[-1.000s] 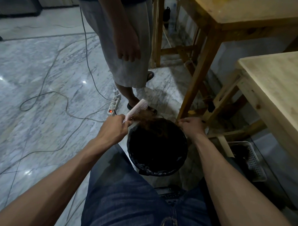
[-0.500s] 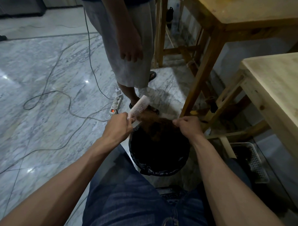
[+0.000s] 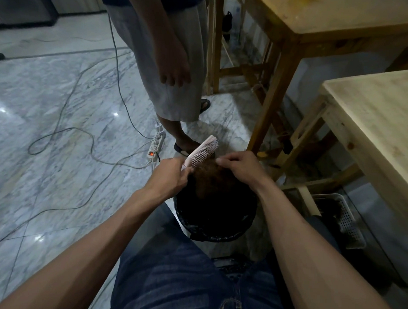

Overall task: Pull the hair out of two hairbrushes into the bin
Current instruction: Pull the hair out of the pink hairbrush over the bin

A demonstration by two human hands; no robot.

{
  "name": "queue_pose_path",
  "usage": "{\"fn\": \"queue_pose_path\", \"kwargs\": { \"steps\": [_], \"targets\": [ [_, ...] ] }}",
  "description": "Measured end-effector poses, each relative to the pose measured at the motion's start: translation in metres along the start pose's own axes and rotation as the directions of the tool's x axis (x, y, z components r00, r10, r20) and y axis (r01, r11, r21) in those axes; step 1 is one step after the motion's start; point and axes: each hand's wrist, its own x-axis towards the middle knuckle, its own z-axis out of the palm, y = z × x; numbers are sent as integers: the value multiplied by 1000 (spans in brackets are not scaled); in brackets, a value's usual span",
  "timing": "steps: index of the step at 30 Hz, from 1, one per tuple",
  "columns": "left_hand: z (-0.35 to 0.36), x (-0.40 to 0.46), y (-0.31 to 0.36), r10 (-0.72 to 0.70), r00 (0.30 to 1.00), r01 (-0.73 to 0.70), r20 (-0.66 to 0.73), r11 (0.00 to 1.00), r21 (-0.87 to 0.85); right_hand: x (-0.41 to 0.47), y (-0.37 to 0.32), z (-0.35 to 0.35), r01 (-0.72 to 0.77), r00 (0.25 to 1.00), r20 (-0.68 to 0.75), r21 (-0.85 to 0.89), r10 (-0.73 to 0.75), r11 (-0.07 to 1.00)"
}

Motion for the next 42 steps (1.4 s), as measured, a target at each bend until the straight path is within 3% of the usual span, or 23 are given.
{"fn": "queue_pose_path", "kwargs": {
  "steps": [2,6,9,13,18,20,23,27,30,34,36,39,42],
  "targets": [
    [-3,-2,2,-5,1000,5,-19,1000,7,4,5,-1,-27,991,-130,-35,22,999],
    [-17,0,-9,-101,991,104,-92,994,32,1,28,-19,-245,931,-288,-32,226,969],
    [-26,3,-17,-120,988,127,-99,990,63,-10,38,-28,-243,959,-160,-23,236,970],
    [-14,3,-5,-36,998,38,-51,998,40,-18,12,-15,-167,985,49,-15,167,986],
    [-5,7,5,45,998,-42,-52,998,53,-17,-5,-10,-67,986,159,66,56,996],
    [-2,8,6,53,998,-51,-42,997,53,-13,-4,-8,-13,991,136,75,3,997],
    [-2,10,4,23,999,-22,-44,999,32,-8,4,-9,19,1000,-11,-37,-20,999],
    [-11,12,-8,-56,996,58,-63,998,30,-5,29,-21,-202,962,-199,-67,185,977],
    [-9,9,-6,-19,999,20,-30,1000,15,-9,25,-17,-169,981,-114,-87,158,982],
    [2,8,6,43,999,-43,18,999,32,-14,-8,-5,-59,996,65,95,53,994],
    [4,10,7,35,998,-37,58,999,31,-12,-12,-1,-21,990,141,101,6,995],
    [0,10,7,13,996,-15,92,1000,21,-5,-7,0,48,991,129,-46,-42,998],
    [-8,8,8,4,997,-4,73,1000,-2,-2,0,-2,64,997,38,-63,-61,996]
  ]
}}
